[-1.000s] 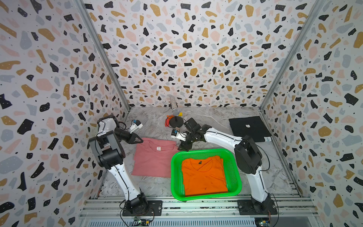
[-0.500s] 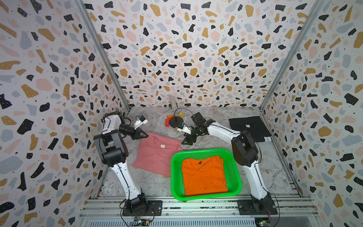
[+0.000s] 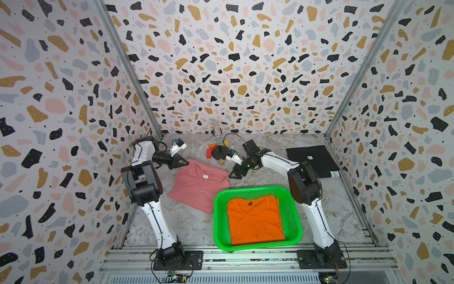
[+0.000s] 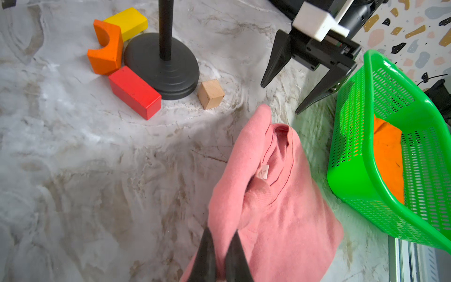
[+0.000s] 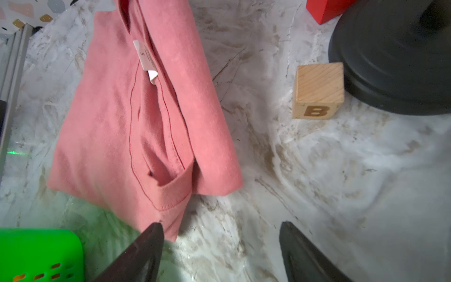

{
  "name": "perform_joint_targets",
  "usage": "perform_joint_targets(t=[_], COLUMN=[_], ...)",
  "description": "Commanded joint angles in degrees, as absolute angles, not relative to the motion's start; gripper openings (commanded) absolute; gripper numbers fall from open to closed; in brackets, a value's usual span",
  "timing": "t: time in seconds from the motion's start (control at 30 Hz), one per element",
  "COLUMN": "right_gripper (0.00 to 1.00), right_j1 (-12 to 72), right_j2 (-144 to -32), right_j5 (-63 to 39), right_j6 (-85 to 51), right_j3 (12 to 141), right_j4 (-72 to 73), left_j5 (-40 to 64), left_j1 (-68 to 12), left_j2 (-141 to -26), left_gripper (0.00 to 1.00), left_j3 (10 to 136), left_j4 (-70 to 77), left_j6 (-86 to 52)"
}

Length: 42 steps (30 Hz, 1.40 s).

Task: Put the folded t-shirts into the basket
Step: Pick up the T-shirt from the center of the board.

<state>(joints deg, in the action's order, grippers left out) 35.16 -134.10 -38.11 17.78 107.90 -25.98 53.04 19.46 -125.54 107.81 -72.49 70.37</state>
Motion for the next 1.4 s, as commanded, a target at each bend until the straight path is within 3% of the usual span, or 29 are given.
perform_joint_targets(t=[0.0,0.33,0.67,1.03,1.13,1.3,1.37], right_gripper=[0.79,0.80,0.79,0.73,0.64,0.24,0.13], right_j1=[35.33,35.33,35.76,37.88,38.31,38.32,38.31], right_j2=[-133.85,-134.07,-134.46,-133.79,-133.39,-132.33,-131.67], right_j5=[-40.16,-44.82,-44.05,-43.77,-42.25,-41.79,-41.67], right_j6=[14.79,18.56,19.44,18.96,17.12,17.29,17.82], right_j3=[109.21,108.02,106.40,104.18,103.35,101.97,101.41], right_j4=[-26.20,-29.53,-30.62,-27.95,-25.54,-24.29,-24.24], left_j5=[58.22,58.39,63.64,62.46,62.41,61.91,61.64], left_j1=[18.47,14.92,14.25,13.06,12.84,12.83,12.83], left_j2=[-126.99,-128.76,-135.26,-130.77,-130.62,-131.34,-131.21], left_gripper=[0.00,0.00,0.00,0.00,0.00,0.00,0.00], left_j3=[110.46,111.81,123.99,118.58,118.11,119.09,119.89], left_j4=[-77.02,-79.52,-102.29,-89.91,-89.82,-91.65,-92.28], left_j6=[72.84,74.45,89.24,80.80,80.58,81.29,81.45])
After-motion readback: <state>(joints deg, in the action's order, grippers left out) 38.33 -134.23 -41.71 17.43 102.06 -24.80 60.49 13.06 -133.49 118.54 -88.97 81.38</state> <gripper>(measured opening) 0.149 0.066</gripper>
